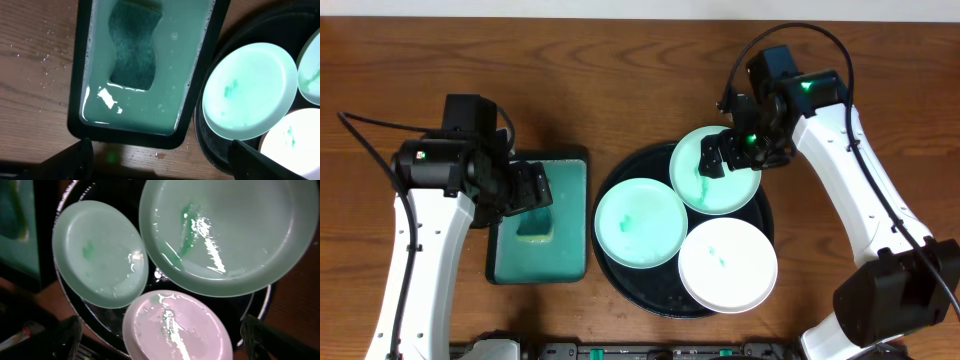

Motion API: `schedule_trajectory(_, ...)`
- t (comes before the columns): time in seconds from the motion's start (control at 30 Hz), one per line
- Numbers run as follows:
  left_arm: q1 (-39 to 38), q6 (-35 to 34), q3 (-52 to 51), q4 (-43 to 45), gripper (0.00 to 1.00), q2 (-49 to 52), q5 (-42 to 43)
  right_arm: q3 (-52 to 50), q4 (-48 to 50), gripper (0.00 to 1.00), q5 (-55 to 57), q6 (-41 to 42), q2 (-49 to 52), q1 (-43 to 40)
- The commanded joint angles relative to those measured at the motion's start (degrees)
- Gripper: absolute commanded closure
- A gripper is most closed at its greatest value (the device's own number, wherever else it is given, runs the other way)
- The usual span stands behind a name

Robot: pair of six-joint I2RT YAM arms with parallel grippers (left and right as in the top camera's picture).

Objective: Clean dirty plates on tray and stack at the side

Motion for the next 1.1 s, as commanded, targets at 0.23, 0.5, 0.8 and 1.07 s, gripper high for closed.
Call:
schedule_trajectory(0.23,-0.1,-0.5,1.2,-0.5,0.14,0.2,0.5,-4.3,8.4,0.17,-4.9,11.1,2.5,3.8)
schedule_trajectory(0.5,-0.1,-0.5,1.2,-0.8,0.13,0.2,0.5,-15.3,18.8,0.11,-4.3,13.8,4.2,11.3)
schedule_trajectory(0.8,-0.1,-0.5,1.2,-0.9,0.14,0.2,0.5,-19.9,20.7,0.29,3.3,22.9,4.2,15.1)
schedule_trajectory(1.07,-0.1,-0.5,1.2,-0.9,0.14,0.2,0.5,-26.6,26.1,0.33,3.3,25.3,4.2,15.1)
